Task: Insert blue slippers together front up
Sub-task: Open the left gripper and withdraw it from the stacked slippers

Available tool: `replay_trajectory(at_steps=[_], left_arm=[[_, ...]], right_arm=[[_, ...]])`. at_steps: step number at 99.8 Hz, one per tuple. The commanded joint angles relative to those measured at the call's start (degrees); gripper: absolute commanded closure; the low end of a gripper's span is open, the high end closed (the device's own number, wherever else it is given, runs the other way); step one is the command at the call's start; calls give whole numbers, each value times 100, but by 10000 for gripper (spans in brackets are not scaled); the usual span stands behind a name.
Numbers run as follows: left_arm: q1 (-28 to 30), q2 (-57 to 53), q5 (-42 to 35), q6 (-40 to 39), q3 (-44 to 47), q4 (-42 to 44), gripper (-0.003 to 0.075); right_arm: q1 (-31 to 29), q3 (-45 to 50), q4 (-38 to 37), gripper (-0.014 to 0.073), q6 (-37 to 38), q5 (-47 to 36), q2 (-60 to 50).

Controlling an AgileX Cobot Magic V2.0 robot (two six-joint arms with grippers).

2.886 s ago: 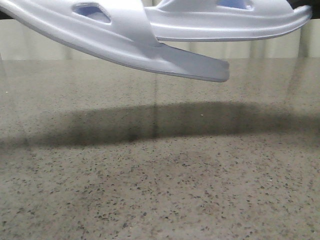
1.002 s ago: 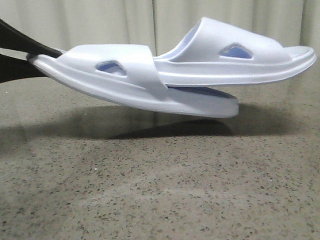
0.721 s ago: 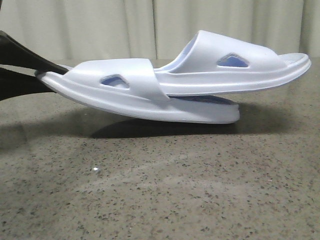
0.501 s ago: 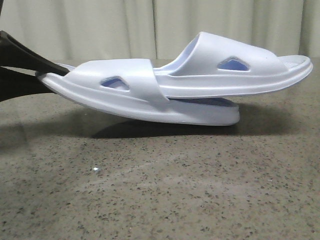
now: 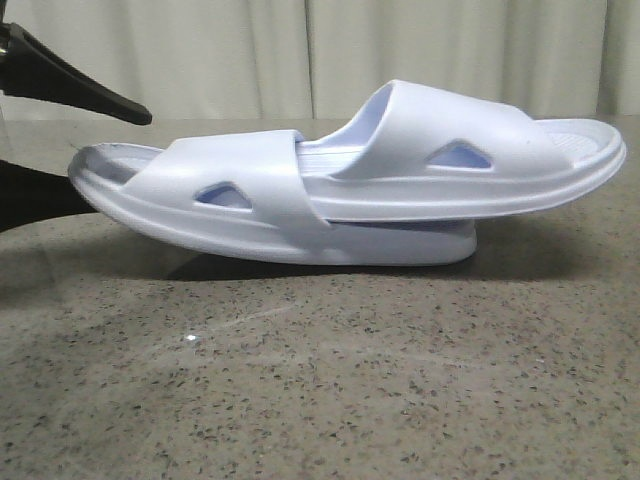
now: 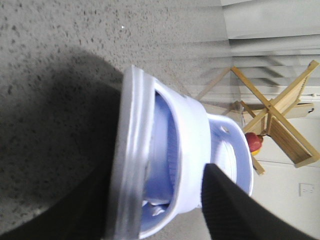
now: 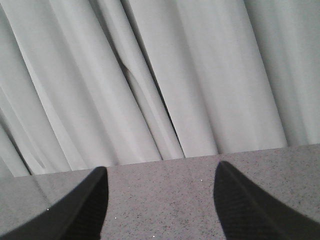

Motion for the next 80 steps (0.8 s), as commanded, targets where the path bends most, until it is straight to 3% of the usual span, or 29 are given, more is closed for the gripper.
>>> replay_trajectory(at_steps=[1, 45, 80], left_arm=[[-60, -102, 104, 231, -154, -367, 315], [-50, -102, -1104, 1553, -195, -475, 315], [389, -563, -1330, 2894, -486, -475, 316]], right_arm=[[-1, -150, 16, 201, -100, -60, 23], [-1, -150, 16, 201, -100, -10, 23], [-1, -150, -224, 201, -100, -109, 23]])
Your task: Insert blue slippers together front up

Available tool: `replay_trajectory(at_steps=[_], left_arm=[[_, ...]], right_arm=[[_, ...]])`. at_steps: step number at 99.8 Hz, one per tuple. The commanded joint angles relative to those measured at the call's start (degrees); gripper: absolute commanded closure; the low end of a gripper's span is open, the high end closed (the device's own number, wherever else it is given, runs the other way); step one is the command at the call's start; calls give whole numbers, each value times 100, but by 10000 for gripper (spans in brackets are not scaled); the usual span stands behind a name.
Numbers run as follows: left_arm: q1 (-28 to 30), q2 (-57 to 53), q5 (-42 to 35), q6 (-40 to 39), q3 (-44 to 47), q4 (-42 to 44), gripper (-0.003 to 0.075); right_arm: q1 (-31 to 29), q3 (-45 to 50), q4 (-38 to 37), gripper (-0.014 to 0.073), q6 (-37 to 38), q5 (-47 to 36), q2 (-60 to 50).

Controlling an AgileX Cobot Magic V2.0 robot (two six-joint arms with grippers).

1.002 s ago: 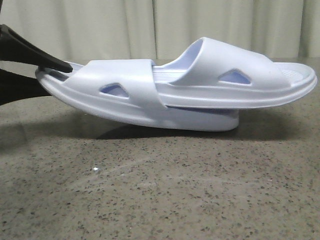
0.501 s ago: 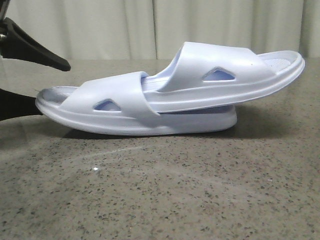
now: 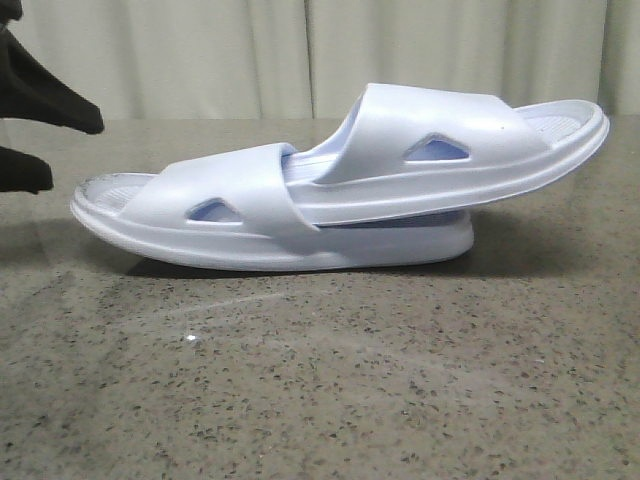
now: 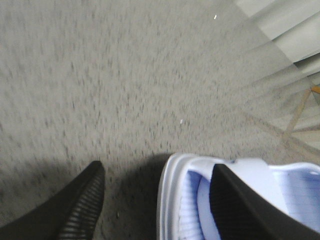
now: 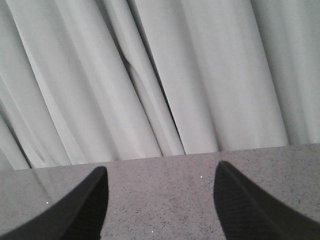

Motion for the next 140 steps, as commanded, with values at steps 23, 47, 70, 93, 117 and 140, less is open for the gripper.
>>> replay_trajectory(at_steps=[23, 47, 70, 93, 117, 140], left_arm=[[332, -1531, -712, 590, -209, 208, 316], [332, -3031, -1551, 590, -209, 1085, 316], [332, -4169, -1989, 590, 243, 1345, 316], [332, -5187, -1989, 590, 1223, 1400, 316], [332, -5954, -2003, 590, 1916, 1591, 316], [332, -6090, -2003, 590, 2232, 1613, 316]], right_arm=[[-1, -150, -611, 201, -100, -369, 23], [-1, 99, -798, 201, -100, -708, 23], [-1, 475, -1150, 201, -104, -1094, -168], [-1, 913, -1600, 201, -184, -1155, -831], [-1, 1465, -1623, 201, -233, -1204, -1535], [-1, 1914, -1623, 201, -233, -1406, -1740]])
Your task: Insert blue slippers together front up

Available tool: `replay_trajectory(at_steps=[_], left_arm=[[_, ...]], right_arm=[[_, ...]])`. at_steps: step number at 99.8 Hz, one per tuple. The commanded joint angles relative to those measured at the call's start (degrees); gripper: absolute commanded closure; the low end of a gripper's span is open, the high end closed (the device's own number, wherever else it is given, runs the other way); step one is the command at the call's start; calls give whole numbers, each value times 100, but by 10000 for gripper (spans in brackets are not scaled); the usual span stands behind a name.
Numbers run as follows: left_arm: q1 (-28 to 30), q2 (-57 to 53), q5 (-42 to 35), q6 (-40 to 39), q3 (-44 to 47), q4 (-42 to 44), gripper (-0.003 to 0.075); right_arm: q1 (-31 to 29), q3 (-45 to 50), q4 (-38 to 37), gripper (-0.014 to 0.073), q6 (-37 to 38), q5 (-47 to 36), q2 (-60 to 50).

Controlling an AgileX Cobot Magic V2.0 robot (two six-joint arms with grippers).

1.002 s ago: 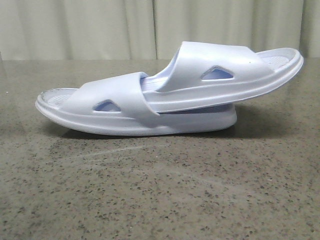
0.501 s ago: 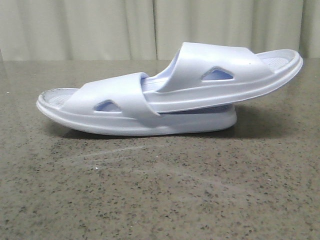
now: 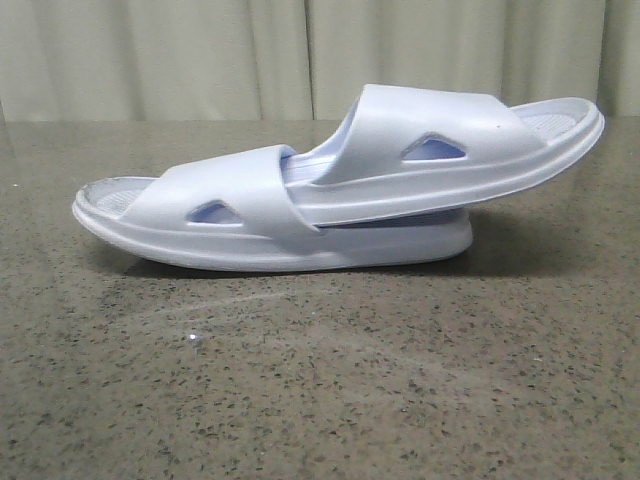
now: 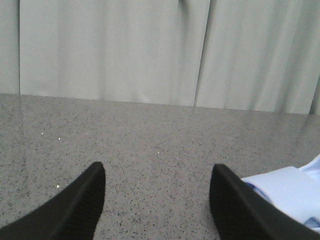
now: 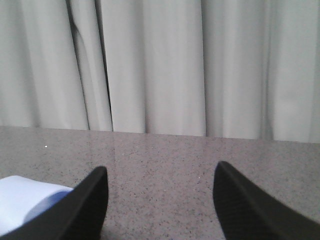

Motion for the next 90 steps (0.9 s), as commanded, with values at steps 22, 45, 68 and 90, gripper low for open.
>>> replay_trajectory(at_steps=[22, 45, 68, 90], left_arm=[[-7, 36, -9, -2, -83, -107, 327], [-7, 36, -9, -2, -83, -107, 517], [-7, 36, 3, -2, -83, -120, 704], [-7, 36, 38, -2, -83, -156, 704]], right_arm=[[-1, -32, -19, 208, -96, -610, 38], [-1, -32, -19, 452, -96, -693, 38], [-1, -32, -19, 700, -96, -682, 38], [-1, -32, -19, 701, -96, -620, 38]])
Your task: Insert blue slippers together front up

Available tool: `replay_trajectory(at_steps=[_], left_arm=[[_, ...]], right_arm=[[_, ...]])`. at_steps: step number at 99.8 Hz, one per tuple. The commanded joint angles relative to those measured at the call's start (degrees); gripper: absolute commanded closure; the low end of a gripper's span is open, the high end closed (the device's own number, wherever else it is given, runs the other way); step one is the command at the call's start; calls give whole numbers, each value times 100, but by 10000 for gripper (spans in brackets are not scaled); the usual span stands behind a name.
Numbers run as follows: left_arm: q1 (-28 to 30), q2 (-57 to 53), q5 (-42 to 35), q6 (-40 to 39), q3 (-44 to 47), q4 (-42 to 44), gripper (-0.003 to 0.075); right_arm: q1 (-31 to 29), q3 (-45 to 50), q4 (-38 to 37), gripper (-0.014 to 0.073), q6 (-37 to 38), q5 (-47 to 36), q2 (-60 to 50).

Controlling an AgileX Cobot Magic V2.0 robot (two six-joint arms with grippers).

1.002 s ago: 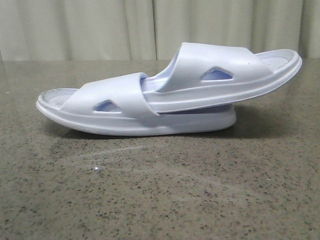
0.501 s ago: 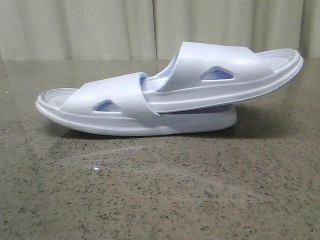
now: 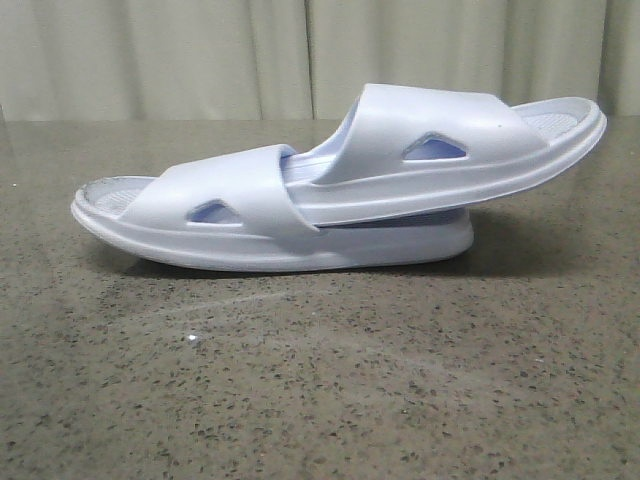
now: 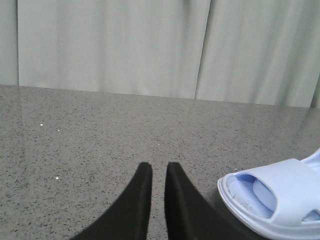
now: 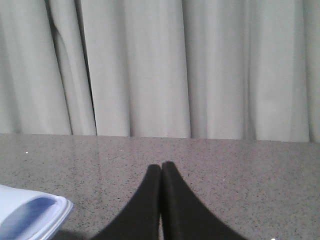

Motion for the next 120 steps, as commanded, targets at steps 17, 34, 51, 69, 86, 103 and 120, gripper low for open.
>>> replay_trajectory(at_steps=[17, 34, 51, 69, 86, 103, 120], left_arm=[[-7, 36, 28, -2, -149, -153, 704], [-7, 36, 28, -2, -149, -153, 704], [-7, 36, 28, -2, -149, -153, 704], [-7, 36, 28, -2, -149, -153, 704], [-7, 36, 3, -2, -33, -153, 704], [-7, -142, -285, -15, 125, 222, 704], [-120, -481, -285, -1089, 186, 1994, 704]], right_arm=[[-1, -159, -19, 701, -83, -218, 35], [10, -159, -19, 701, -83, -218, 35], [10, -159, -19, 701, -83, -218, 35], [10, -159, -19, 701, -83, -218, 35], [10, -159, -19, 701, -83, -218, 35], [10, -159, -19, 701, -83, -218, 35], [10, -159, -19, 701, -83, -218, 35]])
